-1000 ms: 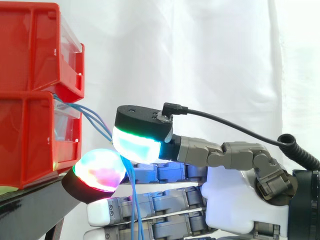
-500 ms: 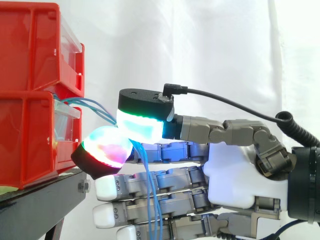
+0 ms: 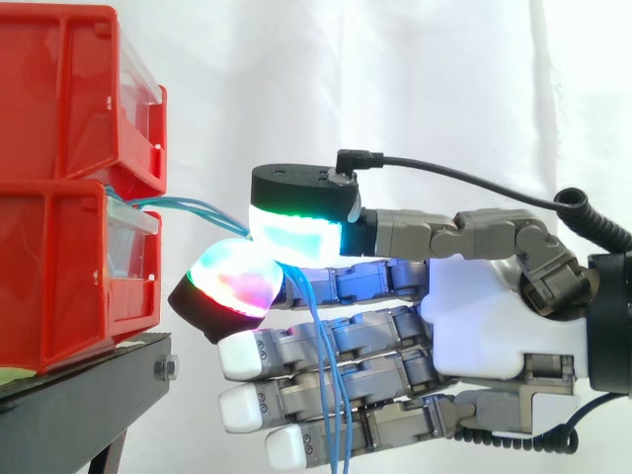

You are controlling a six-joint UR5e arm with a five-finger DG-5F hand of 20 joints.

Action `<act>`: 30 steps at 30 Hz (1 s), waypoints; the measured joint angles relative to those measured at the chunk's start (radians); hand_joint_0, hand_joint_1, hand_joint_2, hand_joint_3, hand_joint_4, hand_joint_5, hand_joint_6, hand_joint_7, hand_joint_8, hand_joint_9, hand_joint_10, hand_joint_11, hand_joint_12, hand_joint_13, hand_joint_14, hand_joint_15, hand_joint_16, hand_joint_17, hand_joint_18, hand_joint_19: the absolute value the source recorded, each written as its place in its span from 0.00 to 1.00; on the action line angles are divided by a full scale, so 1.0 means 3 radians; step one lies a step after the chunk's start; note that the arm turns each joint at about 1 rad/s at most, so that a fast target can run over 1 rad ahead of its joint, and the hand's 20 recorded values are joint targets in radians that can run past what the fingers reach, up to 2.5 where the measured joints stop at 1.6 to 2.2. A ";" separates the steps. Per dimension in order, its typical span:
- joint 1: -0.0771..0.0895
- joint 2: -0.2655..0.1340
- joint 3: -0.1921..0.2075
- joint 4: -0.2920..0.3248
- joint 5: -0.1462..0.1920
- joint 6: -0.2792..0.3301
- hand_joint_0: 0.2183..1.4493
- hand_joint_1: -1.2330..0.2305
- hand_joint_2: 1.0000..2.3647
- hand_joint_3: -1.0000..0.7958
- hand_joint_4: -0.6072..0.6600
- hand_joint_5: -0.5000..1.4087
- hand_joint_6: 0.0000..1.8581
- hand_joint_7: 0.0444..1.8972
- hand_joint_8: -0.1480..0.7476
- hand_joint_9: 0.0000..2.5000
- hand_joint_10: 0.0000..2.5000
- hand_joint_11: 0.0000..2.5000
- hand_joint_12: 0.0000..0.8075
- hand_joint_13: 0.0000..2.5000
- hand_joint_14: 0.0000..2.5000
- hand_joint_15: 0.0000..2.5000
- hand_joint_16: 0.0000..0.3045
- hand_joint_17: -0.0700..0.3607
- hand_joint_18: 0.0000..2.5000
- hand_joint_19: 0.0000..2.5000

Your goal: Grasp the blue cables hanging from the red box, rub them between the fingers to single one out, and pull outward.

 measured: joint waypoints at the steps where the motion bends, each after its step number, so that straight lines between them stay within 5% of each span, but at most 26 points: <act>1: 0.0000 0.0016 0.0000 -0.0035 0.0000 -0.0001 0.33 0.32 0.01 0.42 0.59 0.15 0.49 0.49 0.47 0.29 0.01 0.22 0.47 0.30 0.01 0.24 0.16 0.42 0.24 0.24; 8: 0.0010 0.0097 0.0000 -0.0288 0.0003 0.0002 0.33 0.30 0.00 0.28 0.61 0.15 0.49 0.48 0.47 0.30 0.01 0.22 0.47 0.31 0.01 0.24 0.16 0.42 0.26 0.25; 23: 0.0030 0.0109 0.0001 -0.0455 0.0020 0.0058 0.27 0.52 0.00 0.28 0.62 0.17 0.48 0.51 0.50 0.36 0.01 0.24 0.50 0.33 0.01 0.24 0.16 0.42 0.26 0.26; 30: 0.0032 0.0108 0.0005 -0.0459 0.0018 0.0069 0.30 0.50 0.01 0.37 0.61 0.17 0.48 0.52 0.50 0.35 0.01 0.24 0.49 0.33 0.01 0.25 0.16 0.42 0.25 0.27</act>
